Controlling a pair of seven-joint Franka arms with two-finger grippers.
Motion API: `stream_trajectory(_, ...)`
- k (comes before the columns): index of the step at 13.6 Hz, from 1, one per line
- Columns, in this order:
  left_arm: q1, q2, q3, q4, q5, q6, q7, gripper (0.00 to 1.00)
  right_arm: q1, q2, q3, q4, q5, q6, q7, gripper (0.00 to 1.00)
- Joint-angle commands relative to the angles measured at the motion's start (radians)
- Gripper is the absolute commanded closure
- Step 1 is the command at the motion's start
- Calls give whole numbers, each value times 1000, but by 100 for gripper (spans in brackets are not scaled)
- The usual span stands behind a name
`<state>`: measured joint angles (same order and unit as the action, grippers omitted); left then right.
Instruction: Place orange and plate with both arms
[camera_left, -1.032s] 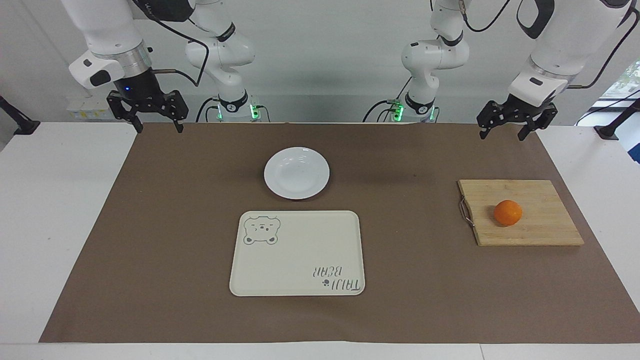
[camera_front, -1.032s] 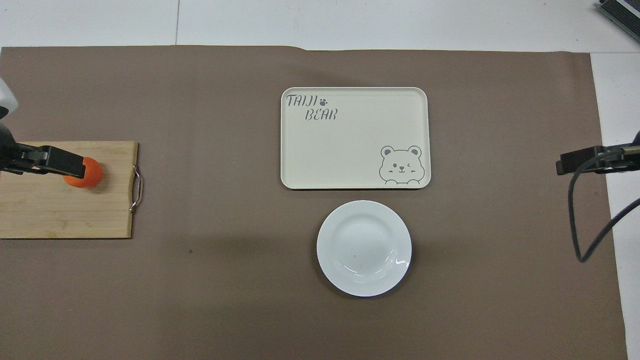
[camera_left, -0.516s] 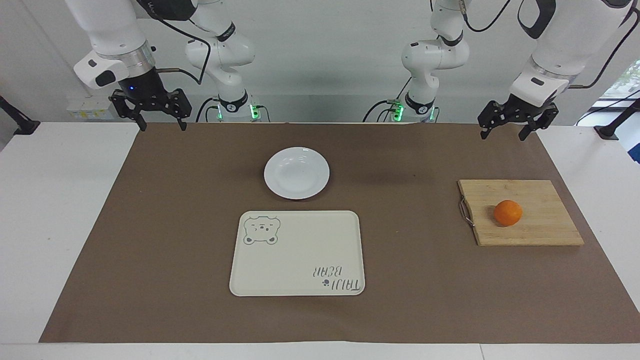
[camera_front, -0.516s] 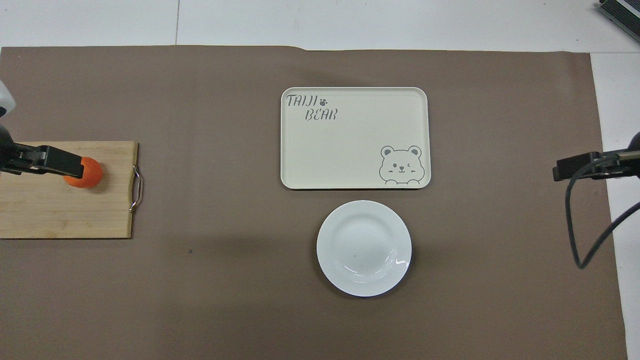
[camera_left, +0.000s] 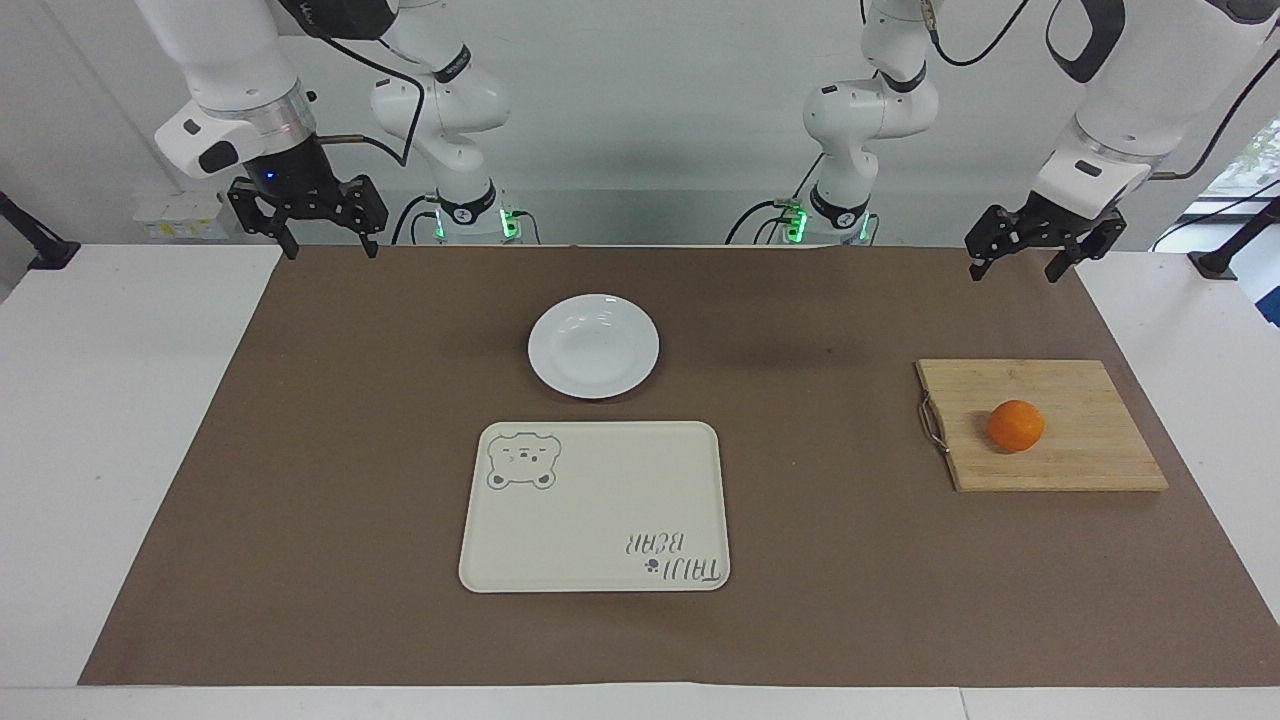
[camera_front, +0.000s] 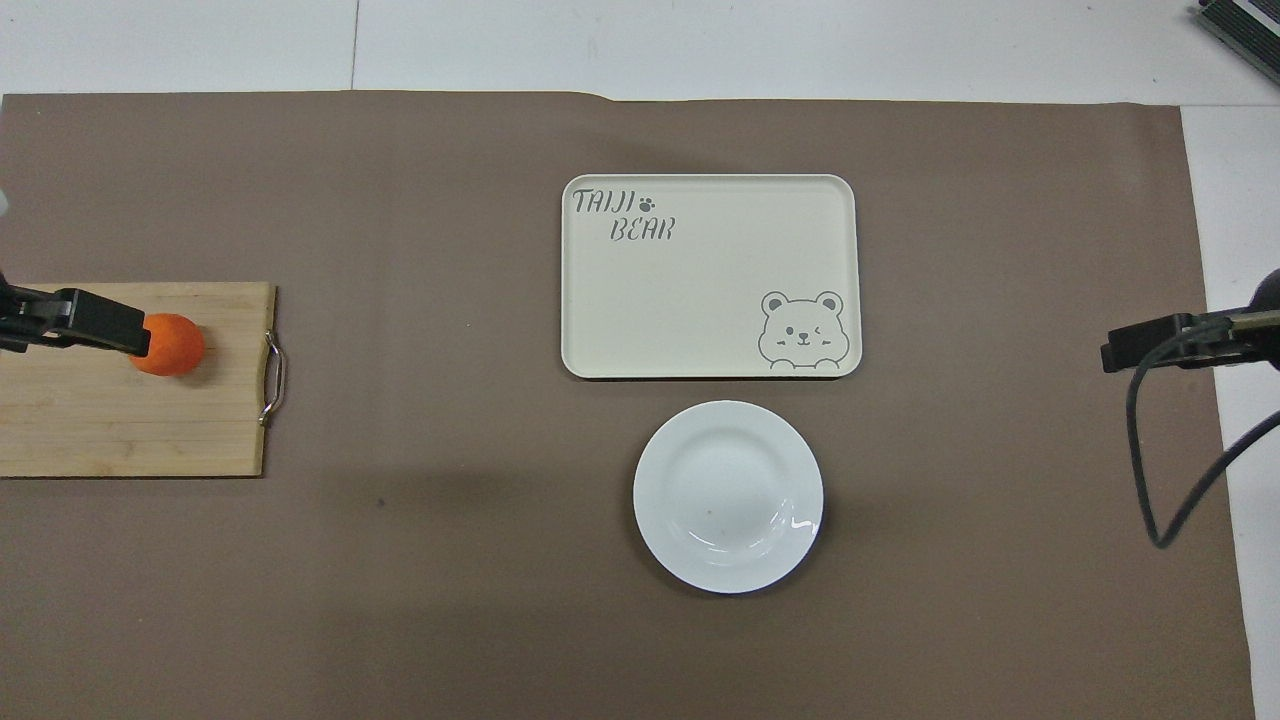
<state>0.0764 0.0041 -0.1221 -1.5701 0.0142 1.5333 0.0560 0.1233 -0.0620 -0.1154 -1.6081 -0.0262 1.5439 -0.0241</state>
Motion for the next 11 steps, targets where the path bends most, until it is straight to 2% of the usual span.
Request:
stream_trajectory(1,20,43,-4,32,-2,14,28,0,-7,-36,8,-39,20,1,9,0)
stream_trajectory(8,107,99,-5,32,-5,99,154,0,-7,-68,7,-116,135,8,10,0)
stream_trajectory(11,155,129,-5,28,-7,159,231,0,-7,-82,7,-148,143,16,6,0)
